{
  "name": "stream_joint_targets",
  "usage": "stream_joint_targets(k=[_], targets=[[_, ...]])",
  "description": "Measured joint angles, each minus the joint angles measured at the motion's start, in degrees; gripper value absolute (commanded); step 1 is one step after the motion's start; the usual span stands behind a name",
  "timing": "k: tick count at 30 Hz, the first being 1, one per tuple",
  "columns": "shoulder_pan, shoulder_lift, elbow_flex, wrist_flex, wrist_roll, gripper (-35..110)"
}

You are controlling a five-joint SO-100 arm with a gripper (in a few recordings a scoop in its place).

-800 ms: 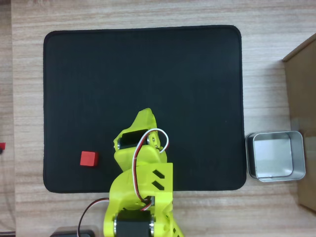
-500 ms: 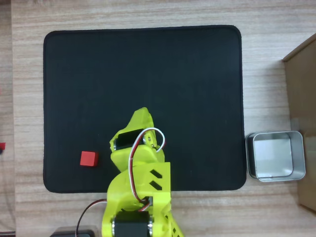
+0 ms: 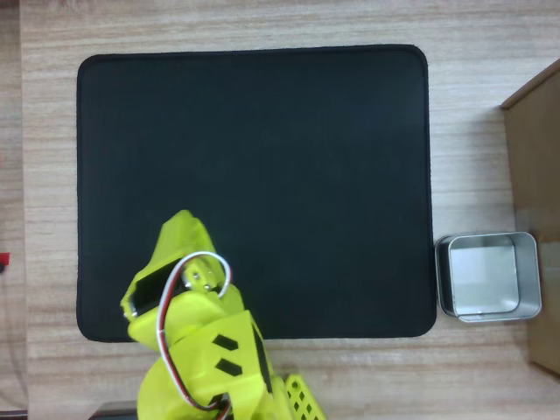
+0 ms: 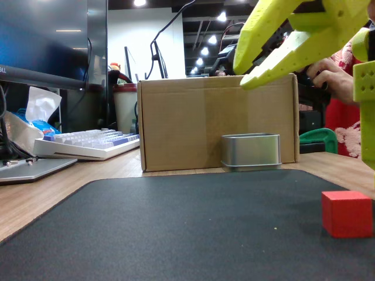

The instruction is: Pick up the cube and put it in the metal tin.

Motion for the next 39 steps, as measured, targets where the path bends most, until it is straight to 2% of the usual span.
stream_joint_targets(k=[8, 13, 17, 22, 28, 39], targets=[[-18.98, -2.46, -3.34, 2.72, 1.05, 0], [-24.7, -11.16, -10.02, 8.79, -4.22, 0], [-24.43, -18.28, -12.66, 9.05, -8.96, 0], [-21.36, -24.61, -16.61, 12.57, -26.98, 2], [-18.28, -32.52, -17.84, 14.77, -31.2, 17], [-16.26, -45.18, -17.84, 14.77, -44.21, 24]])
